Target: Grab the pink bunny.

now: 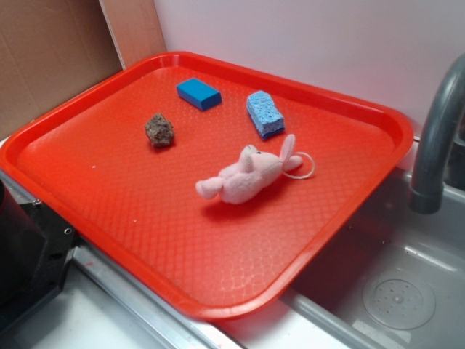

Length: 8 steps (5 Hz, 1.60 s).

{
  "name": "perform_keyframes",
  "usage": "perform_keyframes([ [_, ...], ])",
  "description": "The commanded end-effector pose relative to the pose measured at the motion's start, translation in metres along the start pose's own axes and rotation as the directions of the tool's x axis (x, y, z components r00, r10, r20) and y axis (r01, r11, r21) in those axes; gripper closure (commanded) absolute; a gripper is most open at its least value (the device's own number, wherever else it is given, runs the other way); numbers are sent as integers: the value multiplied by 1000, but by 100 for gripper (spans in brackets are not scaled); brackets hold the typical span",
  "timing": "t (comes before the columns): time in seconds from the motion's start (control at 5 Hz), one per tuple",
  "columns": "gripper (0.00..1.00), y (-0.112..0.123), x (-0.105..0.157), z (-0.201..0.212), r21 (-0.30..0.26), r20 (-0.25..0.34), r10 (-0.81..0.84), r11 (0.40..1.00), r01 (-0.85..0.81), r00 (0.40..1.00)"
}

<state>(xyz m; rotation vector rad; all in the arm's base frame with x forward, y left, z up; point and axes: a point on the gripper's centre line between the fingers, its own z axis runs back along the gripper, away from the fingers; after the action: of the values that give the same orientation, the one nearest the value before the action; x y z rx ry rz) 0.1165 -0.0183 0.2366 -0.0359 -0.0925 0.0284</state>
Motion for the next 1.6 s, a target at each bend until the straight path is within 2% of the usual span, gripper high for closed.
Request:
perform_keyframes([
  [0.0, 0, 0, 0, 0, 0, 0, 0, 1000, 0, 1000],
  [0.2, 0, -37, 19, -35, 56, 22, -121, 991, 119, 992],
  [0.4, 0, -65, 30, -68, 82, 52, -228, 971, 223, 972],
  [0.6, 0, -76, 49, -96, 69, 71, -267, 962, 263, 961],
  [0.8, 0, -78, 67, -129, 43, 52, -282, 959, 280, 958],
  [1.0, 0, -77, 79, -172, 21, 0, -283, 959, 283, 959],
  [1.2, 0, -82, 79, -211, 15, -81, -301, 953, 303, 950],
  [1.4, 100, -88, 70, -215, -13, -69, -259, 966, 258, 964],
])
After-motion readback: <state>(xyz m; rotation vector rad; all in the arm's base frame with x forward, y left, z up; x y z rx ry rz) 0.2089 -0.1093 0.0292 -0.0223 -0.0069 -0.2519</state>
